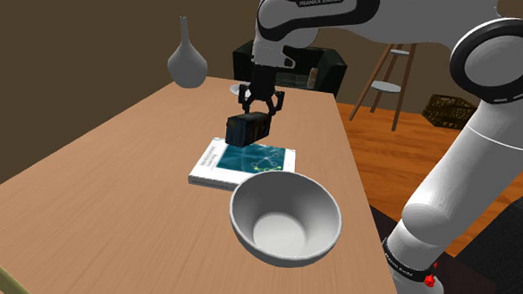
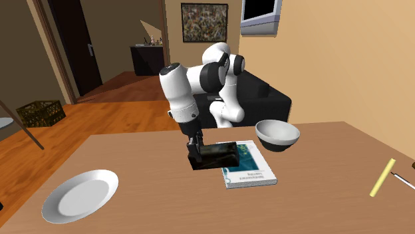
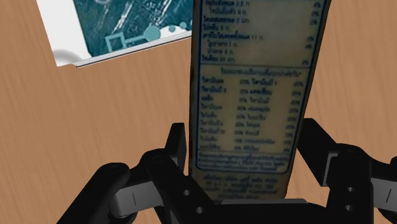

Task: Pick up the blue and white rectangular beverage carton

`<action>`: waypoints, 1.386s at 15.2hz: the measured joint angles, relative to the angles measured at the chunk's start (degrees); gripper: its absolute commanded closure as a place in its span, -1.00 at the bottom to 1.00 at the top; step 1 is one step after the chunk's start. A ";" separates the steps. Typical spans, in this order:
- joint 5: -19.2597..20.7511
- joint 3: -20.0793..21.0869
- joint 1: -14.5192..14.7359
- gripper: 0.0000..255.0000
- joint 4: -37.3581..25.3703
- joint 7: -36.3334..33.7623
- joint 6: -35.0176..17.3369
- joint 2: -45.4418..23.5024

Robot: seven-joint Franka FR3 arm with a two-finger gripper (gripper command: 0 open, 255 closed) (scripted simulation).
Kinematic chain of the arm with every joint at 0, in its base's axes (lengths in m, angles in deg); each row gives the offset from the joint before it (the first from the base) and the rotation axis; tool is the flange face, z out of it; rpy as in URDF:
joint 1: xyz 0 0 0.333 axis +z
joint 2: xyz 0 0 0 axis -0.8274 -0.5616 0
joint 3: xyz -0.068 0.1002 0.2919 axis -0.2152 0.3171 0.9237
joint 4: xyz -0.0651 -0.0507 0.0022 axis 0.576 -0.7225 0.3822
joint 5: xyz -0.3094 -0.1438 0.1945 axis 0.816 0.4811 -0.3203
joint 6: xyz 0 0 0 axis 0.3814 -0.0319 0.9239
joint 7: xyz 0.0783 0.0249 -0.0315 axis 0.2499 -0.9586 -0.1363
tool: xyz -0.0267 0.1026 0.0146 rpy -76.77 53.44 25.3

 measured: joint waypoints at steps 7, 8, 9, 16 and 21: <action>0.03 0.02 0.02 1.00 -0.33 -0.10 0.32 -0.07; 0.08 0.01 0.02 1.00 -0.95 -0.21 0.85 -0.20; 0.08 0.00 0.00 1.00 -1.53 -0.33 1.48 -0.15; 0.28 0.00 0.00 1.00 -7.49 -1.69 6.74 -0.72; 0.46 -0.04 -0.05 1.00 -12.05 -2.52 10.51 -1.44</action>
